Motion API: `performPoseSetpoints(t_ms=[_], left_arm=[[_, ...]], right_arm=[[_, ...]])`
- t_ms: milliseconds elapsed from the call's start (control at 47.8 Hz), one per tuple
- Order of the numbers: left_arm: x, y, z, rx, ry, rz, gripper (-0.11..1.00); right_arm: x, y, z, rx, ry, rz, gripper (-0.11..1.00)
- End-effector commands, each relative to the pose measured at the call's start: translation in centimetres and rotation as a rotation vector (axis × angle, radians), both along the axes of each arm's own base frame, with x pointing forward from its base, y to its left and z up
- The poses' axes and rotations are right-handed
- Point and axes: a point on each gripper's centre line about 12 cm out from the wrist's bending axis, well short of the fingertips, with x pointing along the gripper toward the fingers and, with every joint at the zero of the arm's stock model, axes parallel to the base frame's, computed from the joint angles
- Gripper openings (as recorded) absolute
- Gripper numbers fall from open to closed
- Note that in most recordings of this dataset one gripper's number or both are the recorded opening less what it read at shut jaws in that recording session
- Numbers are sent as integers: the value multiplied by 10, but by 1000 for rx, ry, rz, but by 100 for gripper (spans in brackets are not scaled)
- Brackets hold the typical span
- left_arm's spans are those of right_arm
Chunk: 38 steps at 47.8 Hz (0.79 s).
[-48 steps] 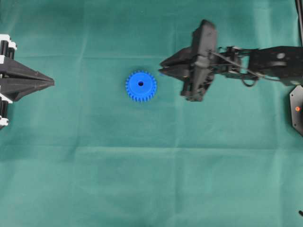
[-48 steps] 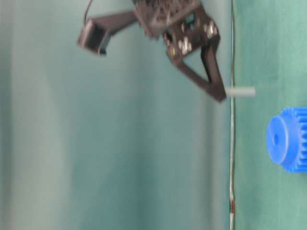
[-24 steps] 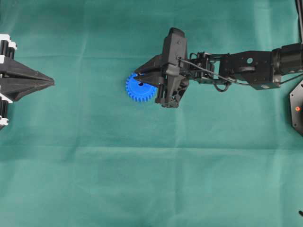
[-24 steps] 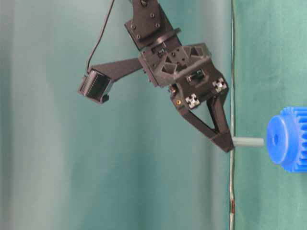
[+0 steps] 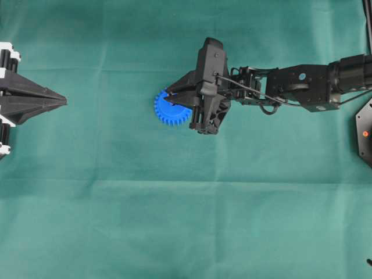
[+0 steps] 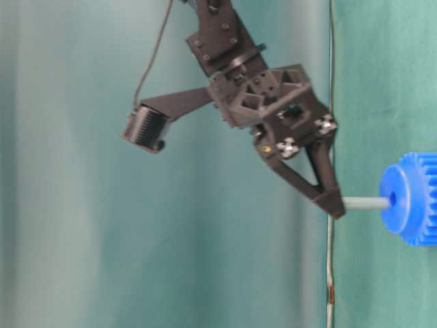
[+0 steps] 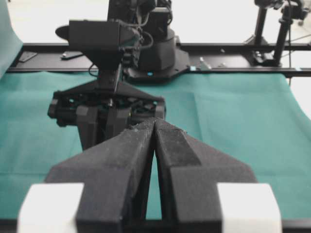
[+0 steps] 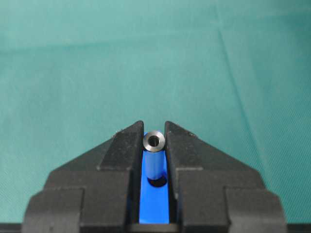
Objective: Insert the shaft placed at a random location into the center hole of the medium gear at another random location.
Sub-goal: 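Align the held shaft over the gear's center hole with the right gripper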
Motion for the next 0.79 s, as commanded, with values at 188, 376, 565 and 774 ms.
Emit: performPoseSetpoints(t_ms=[188,376,565,774], left_arm=[[2,1,11,0,-28,2,0],[2,1,11,0,-29,2,0],[2,1,11,-2,-28,2,0],[2,1,11,0,-28,2,0]], right_arm=[[7,0,4,10,-31,-8,13],[7,-1,4,10,-32,-9,13],[3,-5,14,4,-48,-18,13],[-2,-6,26,-6,-78,-16,13]])
